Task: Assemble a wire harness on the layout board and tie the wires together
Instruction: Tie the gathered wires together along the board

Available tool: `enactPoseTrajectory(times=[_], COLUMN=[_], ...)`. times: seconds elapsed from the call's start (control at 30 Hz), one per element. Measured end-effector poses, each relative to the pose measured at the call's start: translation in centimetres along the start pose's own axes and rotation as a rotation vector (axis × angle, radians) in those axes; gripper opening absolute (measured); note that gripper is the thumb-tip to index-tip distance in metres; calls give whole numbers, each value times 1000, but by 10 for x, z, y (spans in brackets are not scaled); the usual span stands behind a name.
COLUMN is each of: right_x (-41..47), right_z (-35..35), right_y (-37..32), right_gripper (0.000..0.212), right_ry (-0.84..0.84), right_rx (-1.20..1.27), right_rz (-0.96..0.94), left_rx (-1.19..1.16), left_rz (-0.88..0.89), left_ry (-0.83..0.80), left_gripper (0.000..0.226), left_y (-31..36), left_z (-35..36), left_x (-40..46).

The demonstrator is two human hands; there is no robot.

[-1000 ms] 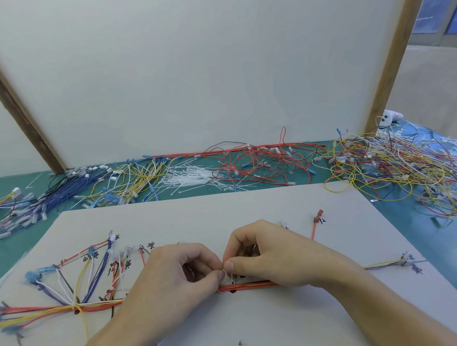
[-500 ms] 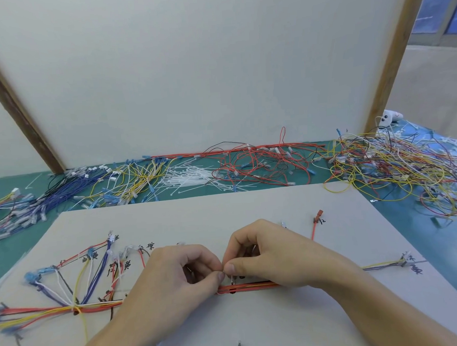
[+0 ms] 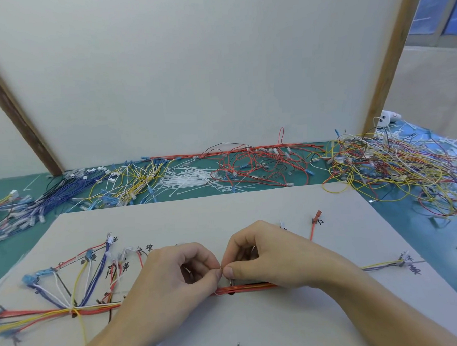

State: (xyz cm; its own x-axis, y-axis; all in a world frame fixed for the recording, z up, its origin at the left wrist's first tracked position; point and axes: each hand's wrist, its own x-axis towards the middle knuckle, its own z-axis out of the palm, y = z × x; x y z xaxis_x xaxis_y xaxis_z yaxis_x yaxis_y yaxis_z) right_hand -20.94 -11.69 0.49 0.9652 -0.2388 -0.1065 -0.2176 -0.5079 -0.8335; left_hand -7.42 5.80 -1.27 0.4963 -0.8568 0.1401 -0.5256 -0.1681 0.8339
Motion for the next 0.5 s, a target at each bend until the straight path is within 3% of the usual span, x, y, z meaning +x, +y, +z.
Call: enactPoseTrajectory(times=[0.5], right_x=[-1], right_z=[-2], right_y=[-1], right_gripper=[6], right_ry=[-6], right_rx=[55], right_rz=[19], left_rx=[-7], left_rz=[-6], left_ry=[-9], left_gripper=[17], left_y=[1], left_z=[0], left_x=[0])
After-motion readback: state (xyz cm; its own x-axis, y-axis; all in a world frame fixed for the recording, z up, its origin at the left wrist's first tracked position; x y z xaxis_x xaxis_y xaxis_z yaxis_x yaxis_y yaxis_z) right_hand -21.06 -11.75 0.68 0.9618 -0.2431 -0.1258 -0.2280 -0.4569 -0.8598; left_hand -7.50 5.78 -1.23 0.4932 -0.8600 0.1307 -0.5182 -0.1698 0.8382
